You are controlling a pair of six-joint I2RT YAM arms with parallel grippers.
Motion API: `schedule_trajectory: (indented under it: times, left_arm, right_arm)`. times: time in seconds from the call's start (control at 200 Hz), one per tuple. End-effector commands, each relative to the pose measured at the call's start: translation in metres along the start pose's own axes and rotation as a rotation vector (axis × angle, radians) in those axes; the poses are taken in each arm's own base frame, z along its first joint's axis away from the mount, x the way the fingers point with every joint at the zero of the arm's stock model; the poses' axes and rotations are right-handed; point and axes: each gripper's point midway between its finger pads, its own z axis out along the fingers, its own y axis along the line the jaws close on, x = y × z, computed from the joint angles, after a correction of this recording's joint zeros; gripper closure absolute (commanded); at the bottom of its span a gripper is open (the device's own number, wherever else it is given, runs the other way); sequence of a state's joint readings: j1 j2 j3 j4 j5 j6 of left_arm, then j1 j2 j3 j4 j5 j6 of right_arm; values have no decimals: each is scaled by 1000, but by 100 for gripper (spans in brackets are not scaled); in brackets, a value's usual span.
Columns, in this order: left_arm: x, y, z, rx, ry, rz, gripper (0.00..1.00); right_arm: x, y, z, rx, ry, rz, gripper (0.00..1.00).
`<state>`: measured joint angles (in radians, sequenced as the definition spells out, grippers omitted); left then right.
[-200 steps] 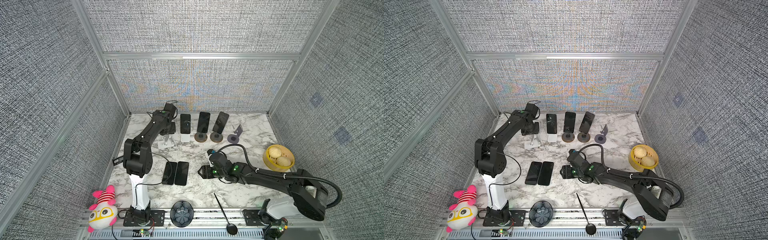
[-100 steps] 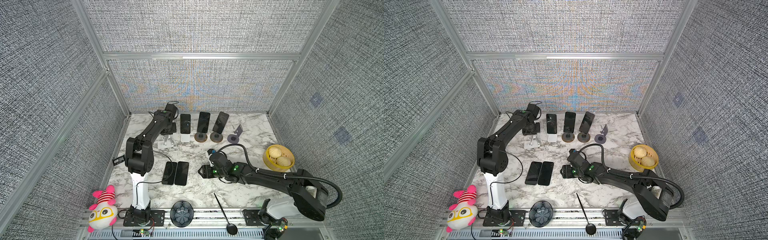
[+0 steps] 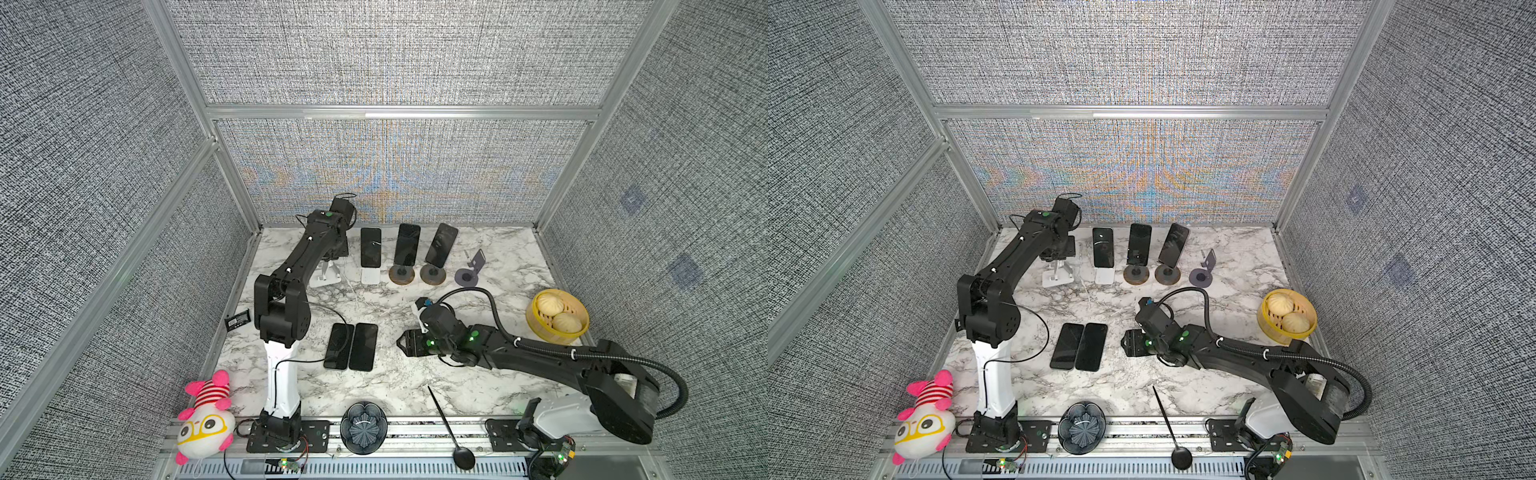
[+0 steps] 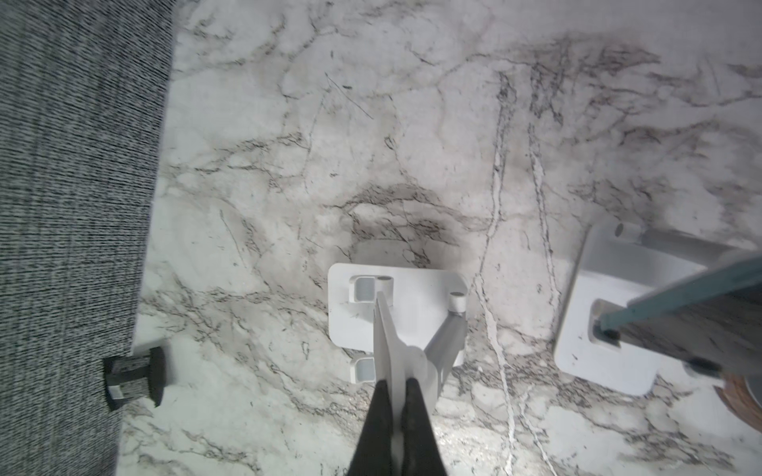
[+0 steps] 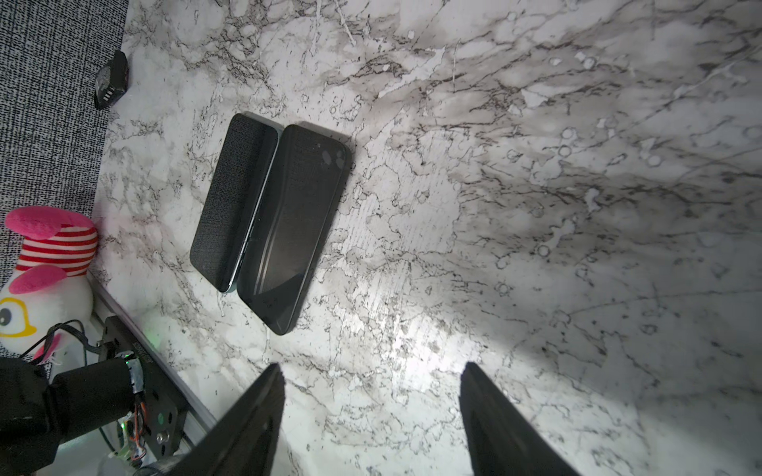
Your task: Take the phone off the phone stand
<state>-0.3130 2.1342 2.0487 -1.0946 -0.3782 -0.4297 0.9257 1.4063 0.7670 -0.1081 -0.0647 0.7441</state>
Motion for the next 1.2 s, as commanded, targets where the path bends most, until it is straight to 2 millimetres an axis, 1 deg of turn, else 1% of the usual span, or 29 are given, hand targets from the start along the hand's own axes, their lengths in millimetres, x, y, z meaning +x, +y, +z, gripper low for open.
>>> schedule_trajectory:
  times: [0.0,0.17,0.3,0.385,0.515,0.735,0.78,0.845,0.88,1.02,1.08,1.135,1.195]
  left_arm:
    - [-8,27,-1,-132,-17,4,99]
    - [-28,45,11,-126,-34,-82,100]
    - [-35,57,20,-140,-17,-117,100]
    - [-36,61,26,-144,-4,-123,100]
    - [-32,62,40,-128,28,-140,100]
    - [-26,63,56,-116,58,-146,100]
    - [-25,62,57,-109,62,-141,95]
    - [-24,61,59,-100,67,-135,78]
    - [-24,60,58,-97,66,-135,71]
    - [-23,58,59,-87,63,-129,58]
    - [-23,58,58,-81,65,-128,47]
    - [-22,58,57,-80,67,-123,40]
    - [-24,59,52,-78,55,-118,31]
  right_arm:
    - [0,-3,-4,16,-4,-13,32]
    - [1,-5,-9,23,-7,-20,32]
    - [0,-6,-14,30,-14,-24,32]
    - [-3,-6,-17,36,-25,-29,32]
    - [-5,-5,-19,41,-32,-33,32]
    - [-4,-6,-13,41,-18,-26,32]
    - [-4,-5,-12,40,-18,-23,32]
    - [-5,-5,-12,39,-22,-17,32]
    - [-5,-6,-11,39,-21,-16,32]
    - [-9,-5,-10,33,-28,-14,32]
    - [-11,-4,-9,34,-29,-19,32]
    - [-15,-5,-10,34,-37,-22,32]
    - [-21,-5,-10,34,-49,-27,32]
